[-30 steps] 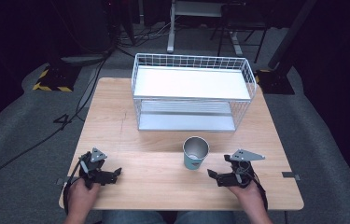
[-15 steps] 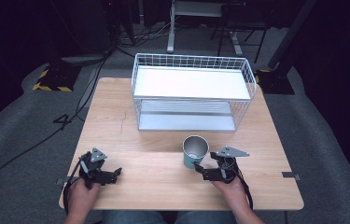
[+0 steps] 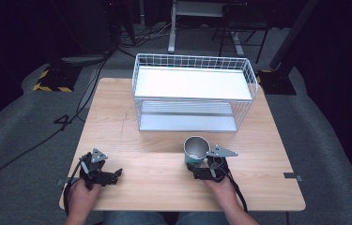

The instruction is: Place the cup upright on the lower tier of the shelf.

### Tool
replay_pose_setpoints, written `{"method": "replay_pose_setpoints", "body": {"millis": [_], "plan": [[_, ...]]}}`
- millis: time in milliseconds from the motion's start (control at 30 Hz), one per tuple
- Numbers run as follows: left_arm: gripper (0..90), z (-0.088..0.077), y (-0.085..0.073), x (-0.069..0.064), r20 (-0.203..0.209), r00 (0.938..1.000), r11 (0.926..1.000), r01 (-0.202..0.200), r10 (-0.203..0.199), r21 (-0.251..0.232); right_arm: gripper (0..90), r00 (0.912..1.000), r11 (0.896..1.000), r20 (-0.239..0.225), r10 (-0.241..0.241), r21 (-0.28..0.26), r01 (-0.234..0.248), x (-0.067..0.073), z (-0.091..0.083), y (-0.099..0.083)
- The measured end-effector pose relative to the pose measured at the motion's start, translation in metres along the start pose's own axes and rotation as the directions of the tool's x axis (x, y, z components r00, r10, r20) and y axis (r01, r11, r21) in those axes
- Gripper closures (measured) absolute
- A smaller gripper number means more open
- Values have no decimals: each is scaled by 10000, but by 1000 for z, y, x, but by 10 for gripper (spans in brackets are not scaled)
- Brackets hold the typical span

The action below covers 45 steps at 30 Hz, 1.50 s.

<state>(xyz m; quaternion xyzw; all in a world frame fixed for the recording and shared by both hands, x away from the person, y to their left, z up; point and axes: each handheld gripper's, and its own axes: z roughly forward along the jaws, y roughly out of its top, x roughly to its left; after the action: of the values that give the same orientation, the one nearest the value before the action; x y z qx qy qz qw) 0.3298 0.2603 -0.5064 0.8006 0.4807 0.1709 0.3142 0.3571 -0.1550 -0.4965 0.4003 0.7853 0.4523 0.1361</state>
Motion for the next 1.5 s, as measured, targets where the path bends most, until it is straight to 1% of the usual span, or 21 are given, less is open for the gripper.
{"method": "replay_pose_setpoints", "body": {"millis": [67, 133, 200, 233, 267, 300, 367, 400, 433, 700, 900, 1033, 1133, 1167, 1233, 1333, 1367, 1400, 1433, 1500], "plan": [[0, 0, 0, 0, 1, 10000, 10000, -9, 9, -7, 146, 9999, 10000, 119, -79, -38, 79, 1, 5, 1], [0, 0, 0, 0, 3, 10000, 10000, -7, 7, -9, 146, 9998, 9999, 172, -80, -66, 81, 2, 7, 1], [0, 0, 0, 0, 1, 10000, 10000, -10, 10, -7, 146, 9998, 9997, 66, -203, -125, 204, 3, 9, 1], [0, 0, 0, 0, 2, 10000, 10000, -6, 6, -8, 164, 9995, 9993, 34, -299, -235, 300, 4, 11, 1], [0, 0, 0, 0, 2, 10000, 10000, -6, 6, -8, 164, 9995, 9993, 34, -299, -235, 300, 4, 11, 1], [0, 0, 0, 0, 4, 10000, 10000, -2, 2, 0, 170, 9993, 9991, 112, -343, -242, 345, 5, 11, 1], [0, 0, 0, 0, 3, 10000, 10000, 0, 0, -2, 222, 9987, 9985, 273, -432, -317, 440, 6, 11, 1], [0, 0, 0, 0, 3, 10000, 10000, 0, 0, -2, 222, 9987, 9985, 273, -432, -317, 440, 6, 11, 1], [0, 0, 0, 0, -6, 10000, 10000, -32, 32, 21, 227, 9981, 9980, 289, -553, -281, 561, 6, 11, 1], [0, 0, 0, 0, 3, 10000, 10000, -10, 10, -6, 231, 9965, 9965, 292, -782, -277, 790, 7, 11, 2], [0, 0, 0, 0, 1, 10000, 10000, -7, 7, -6, 232, 9951, 9943, 245, -954, -445, 964, 11, 11, 5], [0, 0, 0, 0, 4, 10000, 10000, 1, -1, -2, 232, 9936, 9923, 168, -1113, -523, 1121, 13, 11, 12], [0, 0, 0, 0, 0, 10000, 10000, -40, 40, 20, 232, 9939, 9923, 111, -1101, -553, 1106, 14, 11, 17], [1, -1, 0, 0, -31, 10000, 10000, -19, 19, 38, 232, 9942, 9924, 79, -1072, -604, 1075, 14, 13, 21], [0, -1, 0, -1, -36, 10000, 10000, 12, -12, 34, 232, 9942, 9923, 87, -1072, -616, 1075, 14, 14, 23], [0, -1, -1, -1, -27, 10000, 10000, 4, -3, 37, 232, 9945, 9921, 73, -1050, -679, 1052, 13, 16, 32], [1, -1, -1, -1, -26, 10000, 10000, 0, 0, 39, 232, 9946, 9917, 98, -1033, -755, 1037, 12, 19, 38], [1, -1, -1, -1, -26, 10000, 10000, 0, 0, 39, 232, 9946, 9917, 98, -1033, -755, 1037, 12, 19, 38], [1, -1, -1, -1, -25, 10000, 10000, -1, 1, 39, 232, 9951, 9920, 122, -979, -789, 985, 10, 21, 44], [1, -1, -1, -1, -25, 10000, 10000, 0, 0, 38, 232, 9953, 9921, 134, -961, -797, 968, 10, 22, 46]]}}
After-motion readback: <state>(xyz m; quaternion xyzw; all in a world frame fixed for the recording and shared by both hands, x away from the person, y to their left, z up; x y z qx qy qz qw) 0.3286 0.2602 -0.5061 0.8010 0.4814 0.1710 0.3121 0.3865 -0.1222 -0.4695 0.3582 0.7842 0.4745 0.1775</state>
